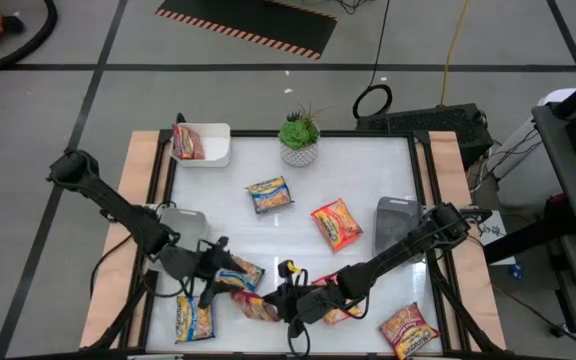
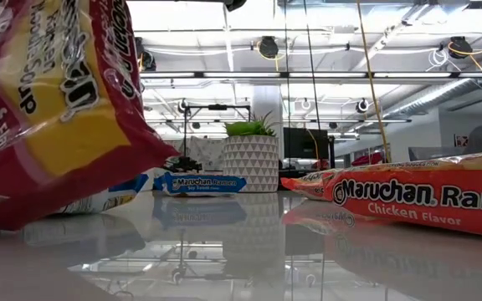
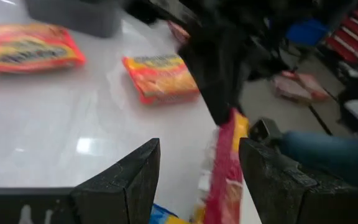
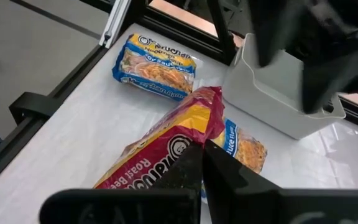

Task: Sort Maruchan noodles
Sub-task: Put the left red noodle pack into the white bin

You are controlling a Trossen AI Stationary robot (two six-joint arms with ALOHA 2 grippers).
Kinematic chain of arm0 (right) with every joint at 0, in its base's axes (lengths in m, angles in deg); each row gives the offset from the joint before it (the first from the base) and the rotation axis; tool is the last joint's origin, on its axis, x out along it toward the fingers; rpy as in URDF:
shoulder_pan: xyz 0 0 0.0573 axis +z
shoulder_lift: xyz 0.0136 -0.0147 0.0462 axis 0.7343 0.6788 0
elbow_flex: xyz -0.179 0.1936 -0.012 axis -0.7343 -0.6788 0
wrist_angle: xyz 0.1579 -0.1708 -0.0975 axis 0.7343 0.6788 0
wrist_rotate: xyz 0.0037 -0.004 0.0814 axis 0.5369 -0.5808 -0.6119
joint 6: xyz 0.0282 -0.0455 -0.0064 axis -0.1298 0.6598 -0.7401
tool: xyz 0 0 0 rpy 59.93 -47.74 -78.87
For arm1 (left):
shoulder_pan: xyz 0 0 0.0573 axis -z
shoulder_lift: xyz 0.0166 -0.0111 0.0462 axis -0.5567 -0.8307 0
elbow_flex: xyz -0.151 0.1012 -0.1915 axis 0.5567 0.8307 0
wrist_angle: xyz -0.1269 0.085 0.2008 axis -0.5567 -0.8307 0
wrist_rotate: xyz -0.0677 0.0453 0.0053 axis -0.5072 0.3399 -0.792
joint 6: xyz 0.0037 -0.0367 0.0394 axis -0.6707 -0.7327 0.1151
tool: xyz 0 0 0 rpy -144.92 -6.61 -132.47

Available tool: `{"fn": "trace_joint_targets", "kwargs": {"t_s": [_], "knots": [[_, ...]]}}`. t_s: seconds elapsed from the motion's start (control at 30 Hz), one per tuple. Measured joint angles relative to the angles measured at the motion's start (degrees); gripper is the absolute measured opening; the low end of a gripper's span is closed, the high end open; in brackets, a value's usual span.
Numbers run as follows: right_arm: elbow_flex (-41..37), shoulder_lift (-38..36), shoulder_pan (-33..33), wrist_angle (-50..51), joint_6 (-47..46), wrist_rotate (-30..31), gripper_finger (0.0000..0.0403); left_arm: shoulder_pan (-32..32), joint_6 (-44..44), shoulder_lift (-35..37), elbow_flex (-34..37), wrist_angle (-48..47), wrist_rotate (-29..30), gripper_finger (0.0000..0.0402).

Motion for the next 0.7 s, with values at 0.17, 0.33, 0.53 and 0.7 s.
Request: {"fn": "trace_joint_targets", "kwargs": {"t_s": [0.17,0.33,0.53,0.7], "knots": [[0.0,0.0,0.0,-0.2,0.0,0.0,0.0,-0.2,2.2,-2.4,0.0,1.1,-0.3,0.0224],[0.0,0.0,0.0,-0.2,-0.1,0.0,0.0,-0.3,2.3,-3.9,0.0,3.2,-2.6,0.0226],[0.0,0.0,0.0,0.1,-0.2,-0.1,0.0,0.1,1.7,-5.8,0.0,7.8,-4.9,0.0287],[0.0,0.0,0.0,0.4,-0.2,-0.1,0.0,-0.5,-0.4,-8.5,0.0,7.7,-4.9,0.0338]]}}
